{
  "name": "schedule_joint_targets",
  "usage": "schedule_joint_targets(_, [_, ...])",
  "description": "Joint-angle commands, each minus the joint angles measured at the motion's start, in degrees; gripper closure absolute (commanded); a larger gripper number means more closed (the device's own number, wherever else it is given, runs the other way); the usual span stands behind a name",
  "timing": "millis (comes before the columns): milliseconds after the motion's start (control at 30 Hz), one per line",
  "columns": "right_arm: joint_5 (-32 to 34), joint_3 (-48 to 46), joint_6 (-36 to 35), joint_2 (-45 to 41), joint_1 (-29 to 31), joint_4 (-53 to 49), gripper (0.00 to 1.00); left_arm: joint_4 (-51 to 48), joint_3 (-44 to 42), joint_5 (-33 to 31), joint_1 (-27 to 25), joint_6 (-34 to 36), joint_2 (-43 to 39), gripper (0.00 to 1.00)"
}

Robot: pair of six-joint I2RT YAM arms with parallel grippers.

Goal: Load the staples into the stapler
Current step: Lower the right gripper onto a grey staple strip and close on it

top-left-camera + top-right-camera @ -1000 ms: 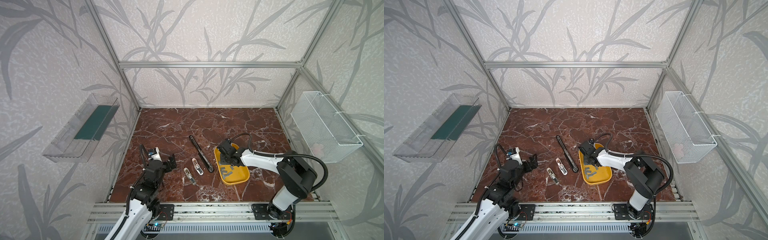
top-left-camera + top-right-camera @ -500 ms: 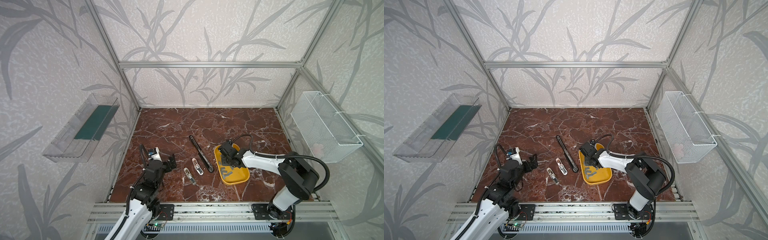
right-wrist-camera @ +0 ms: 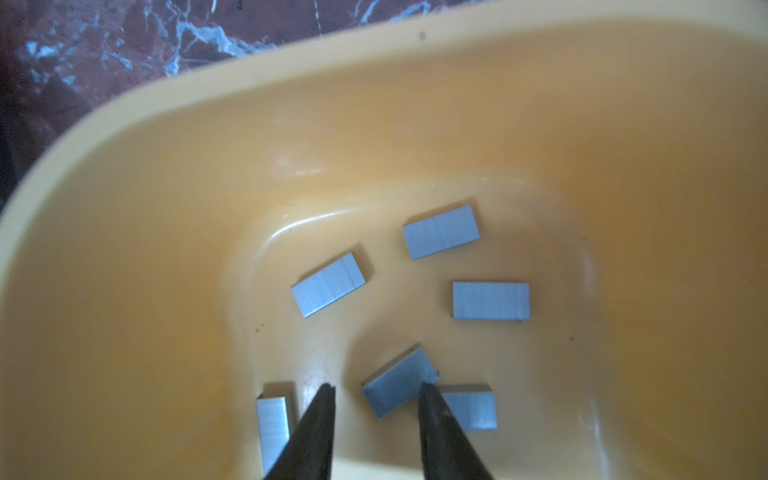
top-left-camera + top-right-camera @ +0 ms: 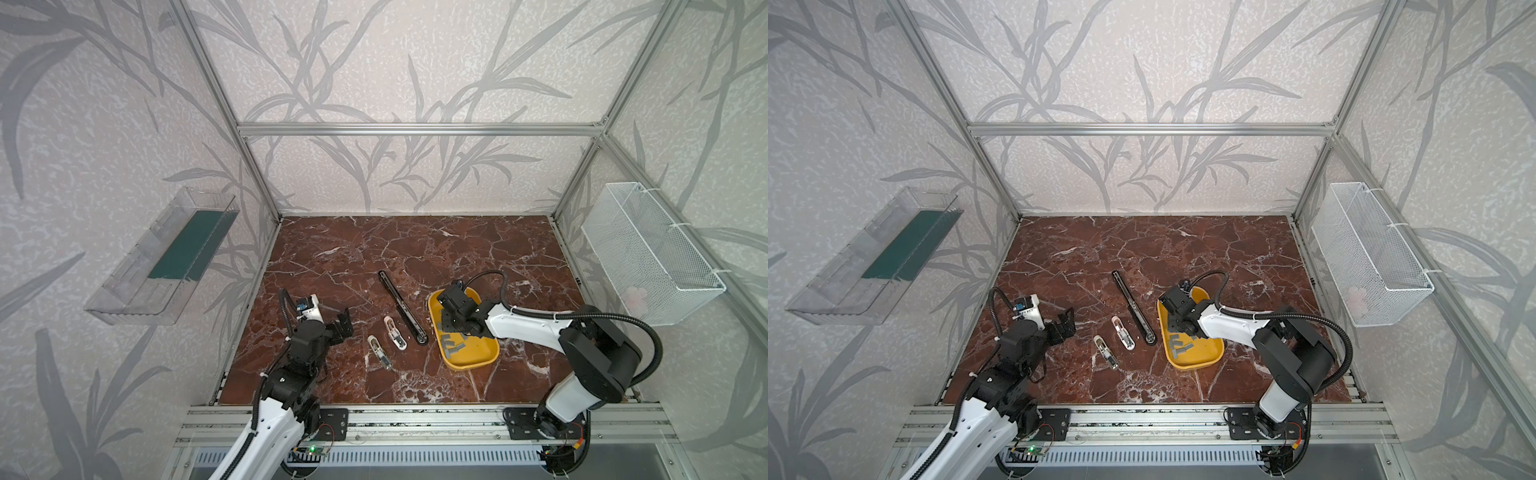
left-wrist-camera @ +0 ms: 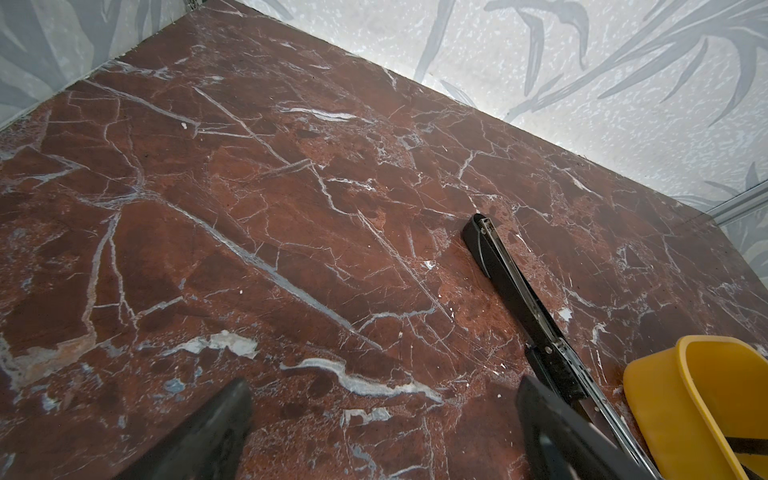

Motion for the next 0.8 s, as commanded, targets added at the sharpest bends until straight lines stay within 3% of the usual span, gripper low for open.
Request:
schedule_joint_targets(0, [1.2, -0.2, -0.2, -2.7, 0.3, -1.4, 0.61, 0.8, -0.6, -1.1, 0.2, -0.5, -0.4, 0.01])
schedule_joint_targets(333, [3.9, 1.2, -1.4, -1.9, -0.6, -1.8, 0.58, 0.8, -0.6, -1.1, 0.2, -0.4, -0.4, 0.01])
schedule_joint_targets(500, [3.5, 1.2, -1.4, -0.3, -0.8, -1.3, 0.52, 0.8, -0.6, -1.1, 0.2, -0.5, -0.4, 0.01])
schedule_joint_targets(767, [1.0, 3.2, -2.4, 2.8, -0.9, -1.0, 0.51, 0.8, -0.6, -1.1, 0.2, -0.5, -0.4, 0.01])
